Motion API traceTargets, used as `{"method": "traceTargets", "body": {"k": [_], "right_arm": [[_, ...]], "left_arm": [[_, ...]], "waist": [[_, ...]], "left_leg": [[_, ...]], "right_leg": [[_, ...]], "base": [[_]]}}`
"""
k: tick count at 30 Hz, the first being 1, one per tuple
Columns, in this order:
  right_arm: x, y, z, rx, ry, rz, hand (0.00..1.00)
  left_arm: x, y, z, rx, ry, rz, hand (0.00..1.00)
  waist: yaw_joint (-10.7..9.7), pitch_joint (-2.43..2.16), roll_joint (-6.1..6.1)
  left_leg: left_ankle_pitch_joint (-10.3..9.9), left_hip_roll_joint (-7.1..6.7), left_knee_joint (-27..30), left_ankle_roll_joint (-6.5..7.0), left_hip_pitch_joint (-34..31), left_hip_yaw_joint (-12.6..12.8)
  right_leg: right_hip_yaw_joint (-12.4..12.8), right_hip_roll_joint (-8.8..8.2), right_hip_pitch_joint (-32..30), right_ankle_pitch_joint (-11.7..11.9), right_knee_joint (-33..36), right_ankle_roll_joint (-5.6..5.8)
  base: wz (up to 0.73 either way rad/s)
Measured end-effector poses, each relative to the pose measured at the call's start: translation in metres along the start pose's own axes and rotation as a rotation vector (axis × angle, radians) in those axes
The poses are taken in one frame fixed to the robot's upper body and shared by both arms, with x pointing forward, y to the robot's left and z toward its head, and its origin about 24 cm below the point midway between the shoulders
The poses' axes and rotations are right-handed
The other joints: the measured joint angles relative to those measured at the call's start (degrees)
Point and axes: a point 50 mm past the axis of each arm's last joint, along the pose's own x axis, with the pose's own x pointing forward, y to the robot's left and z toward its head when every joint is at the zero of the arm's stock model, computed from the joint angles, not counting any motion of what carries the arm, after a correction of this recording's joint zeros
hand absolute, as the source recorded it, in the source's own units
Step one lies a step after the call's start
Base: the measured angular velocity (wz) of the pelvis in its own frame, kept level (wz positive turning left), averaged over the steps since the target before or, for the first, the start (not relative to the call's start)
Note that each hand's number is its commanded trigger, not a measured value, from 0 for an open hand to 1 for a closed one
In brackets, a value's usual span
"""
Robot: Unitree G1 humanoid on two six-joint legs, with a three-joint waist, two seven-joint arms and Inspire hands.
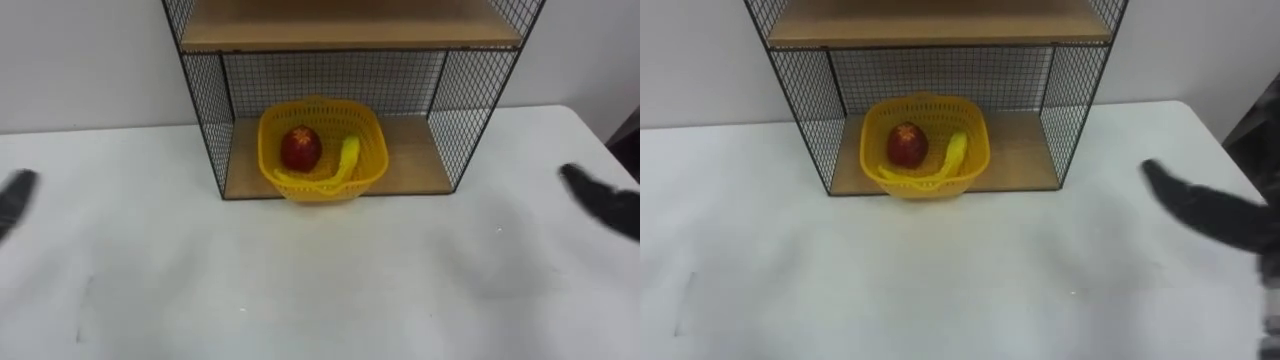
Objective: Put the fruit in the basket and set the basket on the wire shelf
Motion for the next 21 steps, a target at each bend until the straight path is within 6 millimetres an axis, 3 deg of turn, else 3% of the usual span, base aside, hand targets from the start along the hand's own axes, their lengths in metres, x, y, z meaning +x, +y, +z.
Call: {"method": "traceTargets", "body": {"k": [2, 4, 5, 7, 10, 12, 16, 18, 21], "right_arm": [[0.013, -0.034, 0.020, -0.099, -0.111, -0.196, 0.00], [0.021, -0.059, 0.039, -0.167, -0.206, -0.337, 0.00], [0.023, -0.077, 0.053, -0.184, -0.271, -0.447, 0.00], [0.027, -0.101, 0.071, -0.159, -0.369, -0.593, 0.00], [0.028, -0.135, 0.081, -0.139, -0.421, -0.821, 0.00], [0.024, -0.157, 0.077, -0.130, -0.396, -0.963, 0.00], [-0.001, -0.202, 0.037, -0.036, -0.177, -1.305, 0.00], [-0.018, -0.222, 0.012, 0.013, -0.037, -1.448, 0.00], [-0.062, -0.247, -0.029, 0.086, 0.218, -1.657, 0.00]], "left_arm": [[0.015, 0.036, 0.030, 0.057, -0.162, 0.232, 0.00], [0.020, 0.065, 0.051, 0.070, -0.253, 0.395, 0.00], [0.023, 0.081, 0.063, 0.054, -0.301, 0.501, 0.00], [0.023, 0.101, 0.076, 0.031, -0.362, 0.652, 0.00], [0.024, 0.133, 0.086, 0.021, -0.398, 0.865, 0.00], [0.019, 0.153, 0.083, 0.021, -0.370, 0.999, 0.00], [0.004, 0.201, 0.052, -0.029, -0.185, 1.315, 0.00], [-0.008, 0.220, 0.034, -0.052, -0.086, 1.440, 0.00], [-0.041, 0.245, 0.001, -0.075, 0.091, 1.647, 0.00]], "waist": [[0.08, 0.00, -0.03], [-0.28, -0.40, -0.24], [-0.31, -0.39, -0.40], [-0.16, -0.35, -0.03], [0.00, -1.16, -0.24], [-0.02, -1.20, -0.25], [-0.12, -1.29, -0.05], [-0.31, -1.34, -0.07], [-0.30, -1.48, 0.53]], "left_leg": [[-0.05, -0.01, 0.02, 0.04, -0.07, 0.09], [-0.11, -0.03, 0.04, 0.07, -0.39, 0.19], [-0.10, -0.05, 0.06, 0.04, -0.36, 0.06], [-0.07, -0.11, 0.11, 0.01, -0.39, -0.03], [-0.13, -0.13, 0.29, -0.13, -0.53, -0.05], [-0.18, -0.12, 0.45, -0.18, -0.81, -0.06], [-0.55, -0.23, 1.23, -0.16, -1.72, -0.12], [-0.84, -0.41, 2.38, -0.10, -3.43, -0.81], [-0.97, -0.65, 2.61, 0.10, -4.49, -1.16]], "right_leg": [[0.11, -0.04, -0.50, -0.42, 0.17, -0.20], [-0.18, -0.22, -1.20, -0.89, 0.94, -0.26], [-0.22, -0.60, -1.18, -1.05, 1.05, -0.23], [-0.39, -0.66, -1.20, -1.17, 1.27, -0.25], [-0.52, -0.84, -1.60, -1.74, 2.16, -0.43], [-0.58, -0.84, -1.86, -1.79, 2.25, -0.44], [-0.79, -1.10, -2.91, -2.53, 3.56, -0.36], [-0.88, -1.09, -4.28, -2.88, 4.54, -0.28], [-2.16, -1.98, -5.23, -3.17, 5.03, -0.26]], "base": [[-0.02], [0.00], [0.07], [0.03], [0.00], [0.00], [0.01], [0.08], [0.12]]}}
